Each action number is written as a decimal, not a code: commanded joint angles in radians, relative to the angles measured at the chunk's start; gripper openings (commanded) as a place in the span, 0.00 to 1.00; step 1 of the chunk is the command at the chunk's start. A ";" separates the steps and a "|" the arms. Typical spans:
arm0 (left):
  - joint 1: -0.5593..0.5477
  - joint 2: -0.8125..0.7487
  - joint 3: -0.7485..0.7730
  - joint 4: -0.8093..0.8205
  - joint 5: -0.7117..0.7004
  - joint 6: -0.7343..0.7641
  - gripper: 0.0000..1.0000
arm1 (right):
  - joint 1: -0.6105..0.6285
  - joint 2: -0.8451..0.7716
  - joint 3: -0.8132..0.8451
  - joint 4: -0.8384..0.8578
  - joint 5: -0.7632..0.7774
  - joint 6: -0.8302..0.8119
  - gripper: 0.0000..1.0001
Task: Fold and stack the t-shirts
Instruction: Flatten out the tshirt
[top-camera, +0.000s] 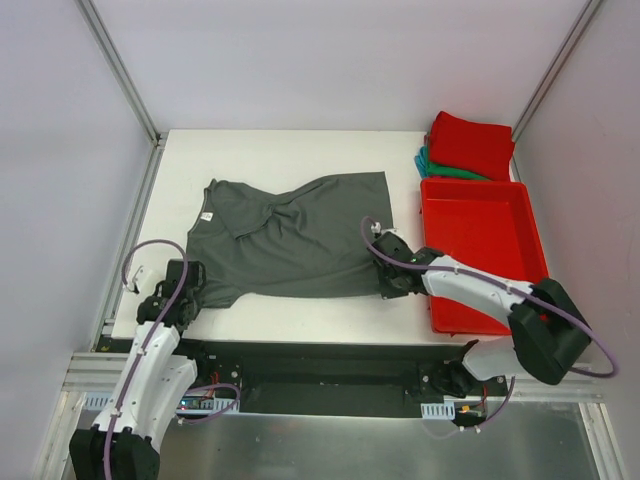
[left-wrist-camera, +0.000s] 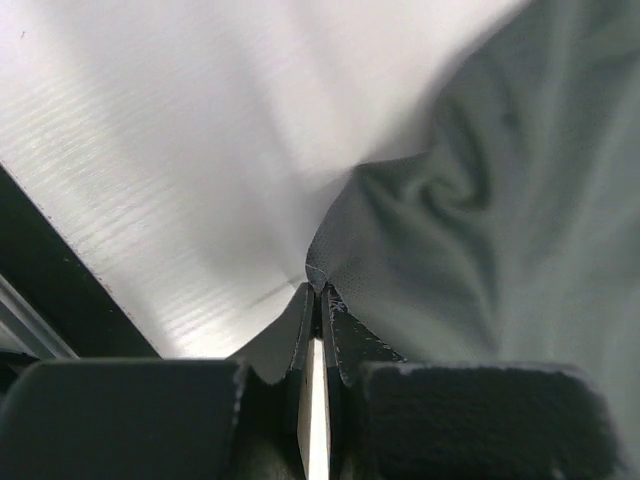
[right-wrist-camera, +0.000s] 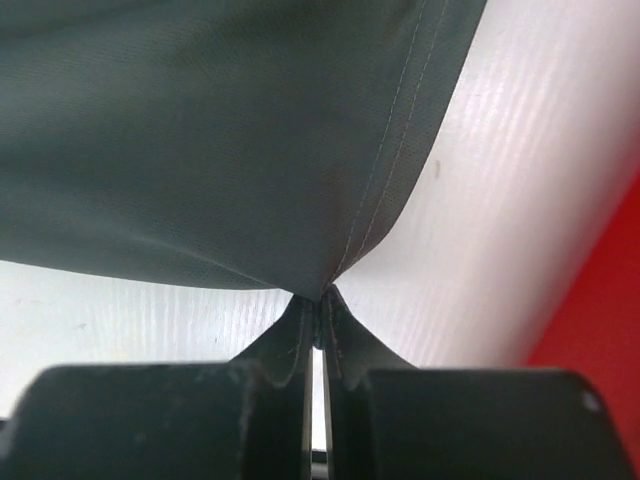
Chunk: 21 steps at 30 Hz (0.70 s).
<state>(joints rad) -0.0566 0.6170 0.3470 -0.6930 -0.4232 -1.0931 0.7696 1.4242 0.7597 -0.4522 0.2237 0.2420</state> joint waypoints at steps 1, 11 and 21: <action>0.012 -0.043 0.188 -0.072 0.018 0.053 0.00 | 0.002 -0.169 0.111 -0.089 0.037 -0.082 0.01; 0.014 -0.131 0.697 -0.099 0.093 0.111 0.00 | -0.004 -0.465 0.453 -0.269 -0.001 -0.205 0.01; 0.014 0.006 1.397 -0.106 0.213 0.278 0.00 | -0.003 -0.556 0.939 -0.431 -0.254 -0.234 0.01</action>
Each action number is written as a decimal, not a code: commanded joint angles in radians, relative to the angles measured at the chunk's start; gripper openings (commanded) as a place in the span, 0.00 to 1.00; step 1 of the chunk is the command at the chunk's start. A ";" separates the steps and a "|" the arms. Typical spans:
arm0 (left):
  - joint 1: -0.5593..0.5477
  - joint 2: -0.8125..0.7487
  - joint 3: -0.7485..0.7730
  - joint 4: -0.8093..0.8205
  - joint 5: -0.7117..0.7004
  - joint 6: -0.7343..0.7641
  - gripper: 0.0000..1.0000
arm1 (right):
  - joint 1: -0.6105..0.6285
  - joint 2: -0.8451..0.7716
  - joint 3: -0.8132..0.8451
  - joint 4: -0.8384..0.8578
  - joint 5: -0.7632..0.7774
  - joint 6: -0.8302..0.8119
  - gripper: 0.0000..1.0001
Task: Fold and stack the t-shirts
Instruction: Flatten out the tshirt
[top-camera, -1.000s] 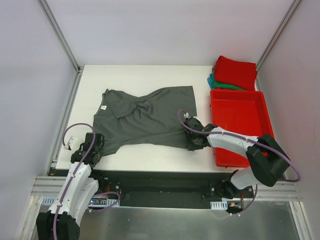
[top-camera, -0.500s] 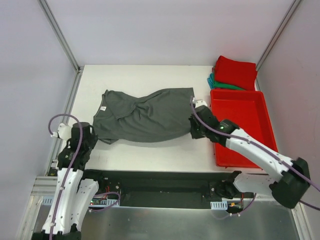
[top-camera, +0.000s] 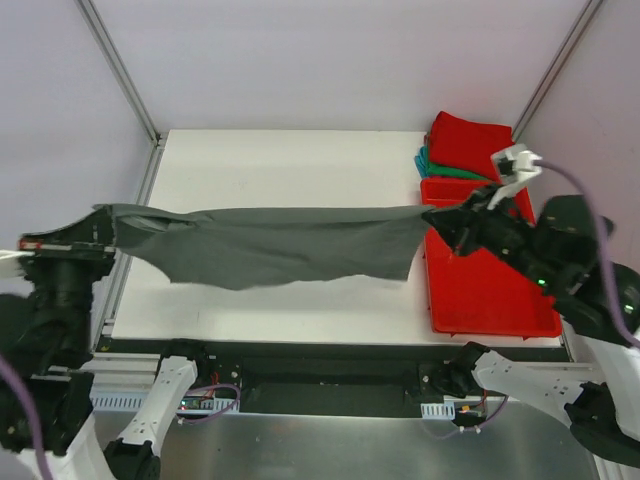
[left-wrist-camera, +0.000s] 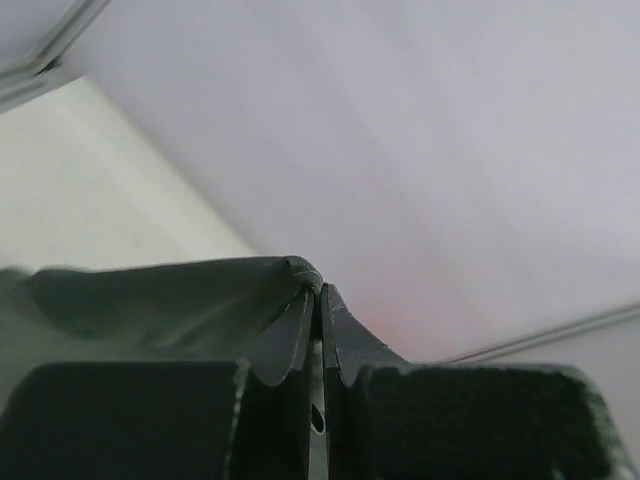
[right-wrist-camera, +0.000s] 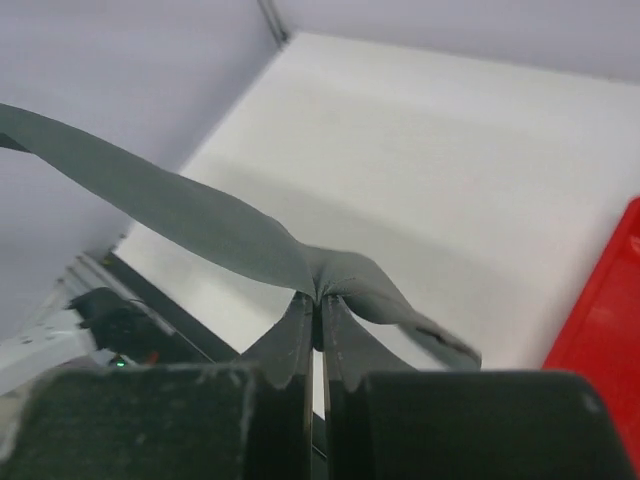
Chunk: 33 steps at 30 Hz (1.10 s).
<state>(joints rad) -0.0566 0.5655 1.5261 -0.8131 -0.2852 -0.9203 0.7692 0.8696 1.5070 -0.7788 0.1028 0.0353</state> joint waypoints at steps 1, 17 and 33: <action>0.014 0.082 0.285 0.014 0.089 0.122 0.00 | -0.002 0.003 0.244 -0.132 -0.152 -0.028 0.01; 0.014 0.371 0.408 0.167 0.115 0.291 0.00 | -0.005 0.187 0.423 -0.185 0.315 -0.144 0.00; 0.012 1.259 0.160 0.569 0.190 0.614 0.00 | -0.427 0.917 0.044 0.349 -0.146 -0.170 0.00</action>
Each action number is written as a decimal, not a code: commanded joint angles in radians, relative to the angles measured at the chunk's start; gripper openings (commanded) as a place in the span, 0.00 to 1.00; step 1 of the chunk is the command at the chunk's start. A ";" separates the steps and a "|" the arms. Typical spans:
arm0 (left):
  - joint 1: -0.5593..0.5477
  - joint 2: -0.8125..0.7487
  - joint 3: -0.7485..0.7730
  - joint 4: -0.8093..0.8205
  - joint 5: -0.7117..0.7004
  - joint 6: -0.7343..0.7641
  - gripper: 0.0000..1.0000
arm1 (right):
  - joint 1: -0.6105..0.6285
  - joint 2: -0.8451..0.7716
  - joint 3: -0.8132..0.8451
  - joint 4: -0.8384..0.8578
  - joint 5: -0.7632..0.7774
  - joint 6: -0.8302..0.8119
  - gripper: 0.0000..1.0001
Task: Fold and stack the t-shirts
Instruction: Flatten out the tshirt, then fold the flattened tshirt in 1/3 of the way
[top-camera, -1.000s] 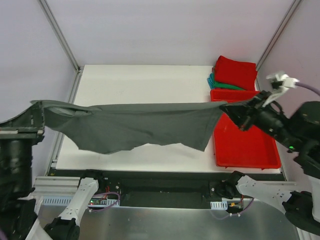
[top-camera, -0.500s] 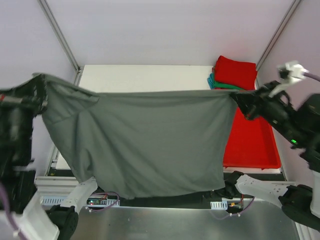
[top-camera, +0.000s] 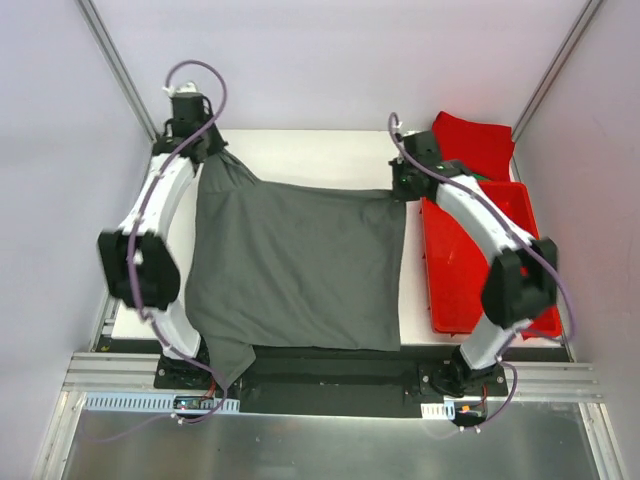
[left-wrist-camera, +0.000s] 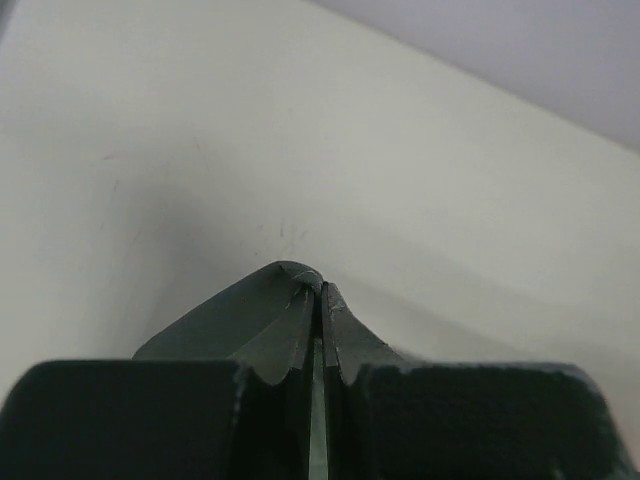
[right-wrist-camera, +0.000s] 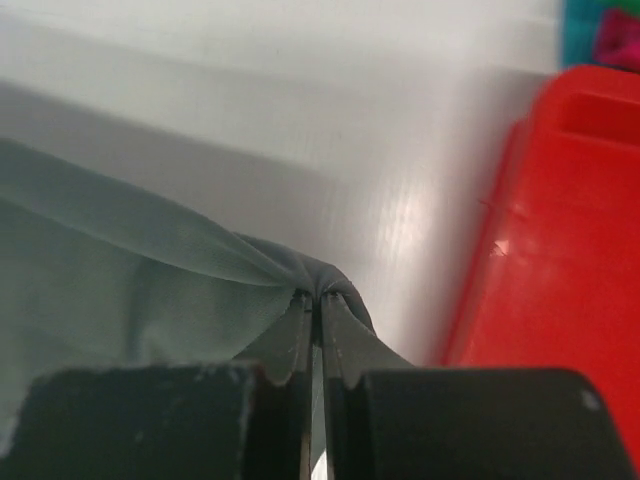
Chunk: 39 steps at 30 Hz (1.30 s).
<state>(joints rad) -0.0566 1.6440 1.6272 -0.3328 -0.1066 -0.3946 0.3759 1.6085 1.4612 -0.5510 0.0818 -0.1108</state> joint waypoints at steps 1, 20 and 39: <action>0.014 0.250 0.078 0.089 0.007 0.079 0.00 | -0.048 0.242 0.129 0.109 -0.141 -0.014 0.01; 0.012 0.547 0.178 0.077 0.062 -0.087 0.00 | -0.083 0.516 0.301 0.079 -0.134 -0.001 0.00; -0.009 -0.076 -0.524 0.083 -0.011 -0.265 0.00 | -0.060 0.220 -0.036 0.119 -0.235 0.007 0.00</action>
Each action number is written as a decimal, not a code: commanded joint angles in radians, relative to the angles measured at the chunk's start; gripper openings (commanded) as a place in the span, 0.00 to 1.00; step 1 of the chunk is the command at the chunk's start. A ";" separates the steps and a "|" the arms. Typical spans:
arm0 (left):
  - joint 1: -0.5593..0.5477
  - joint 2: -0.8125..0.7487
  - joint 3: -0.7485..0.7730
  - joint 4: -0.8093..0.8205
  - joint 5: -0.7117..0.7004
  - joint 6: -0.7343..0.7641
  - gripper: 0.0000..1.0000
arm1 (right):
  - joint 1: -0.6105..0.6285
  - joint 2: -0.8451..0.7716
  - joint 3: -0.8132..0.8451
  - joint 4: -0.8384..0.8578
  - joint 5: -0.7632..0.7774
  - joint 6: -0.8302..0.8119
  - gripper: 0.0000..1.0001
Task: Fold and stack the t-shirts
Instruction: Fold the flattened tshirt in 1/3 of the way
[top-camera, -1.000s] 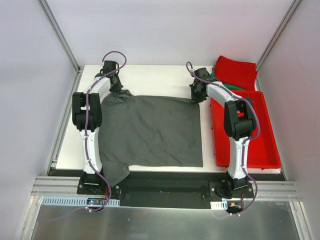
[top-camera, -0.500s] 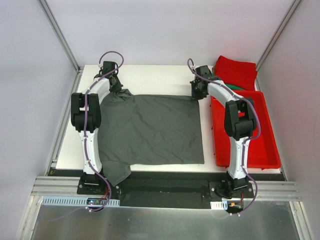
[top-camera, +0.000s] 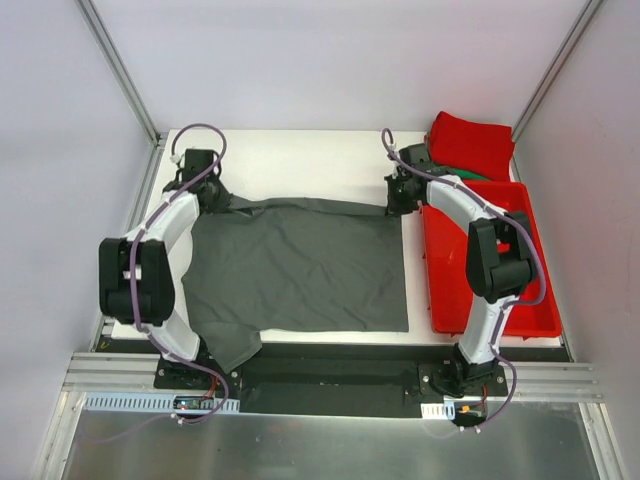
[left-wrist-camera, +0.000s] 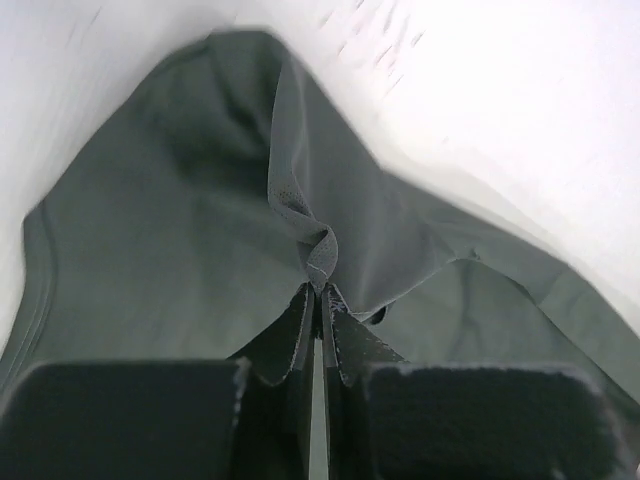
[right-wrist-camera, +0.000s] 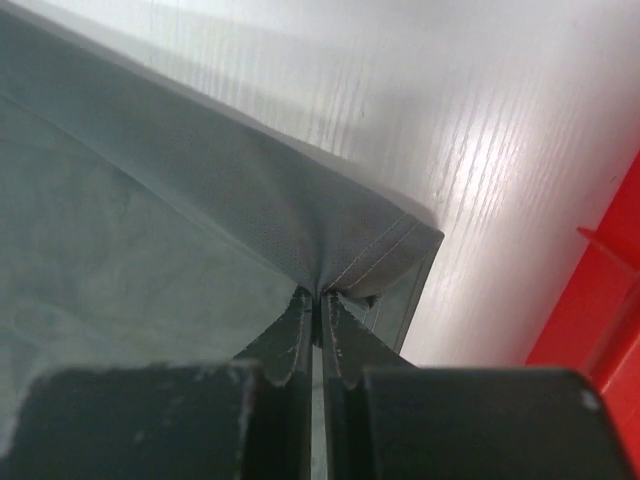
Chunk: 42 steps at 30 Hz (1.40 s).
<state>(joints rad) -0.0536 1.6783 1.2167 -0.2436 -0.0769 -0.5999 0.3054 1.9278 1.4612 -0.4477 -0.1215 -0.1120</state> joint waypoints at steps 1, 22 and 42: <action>-0.014 -0.142 -0.147 -0.006 -0.047 -0.069 0.00 | 0.012 -0.111 -0.045 0.011 -0.032 0.006 0.00; -0.020 -0.526 -0.500 -0.123 -0.103 -0.169 0.00 | 0.014 -0.214 -0.130 -0.106 0.009 -0.061 0.00; -0.020 -0.640 -0.577 -0.267 -0.087 -0.196 0.00 | 0.014 -0.271 -0.217 -0.177 0.025 -0.048 0.01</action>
<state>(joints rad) -0.0666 1.0607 0.6807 -0.4633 -0.1425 -0.7746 0.3138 1.7081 1.2728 -0.5919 -0.1154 -0.1658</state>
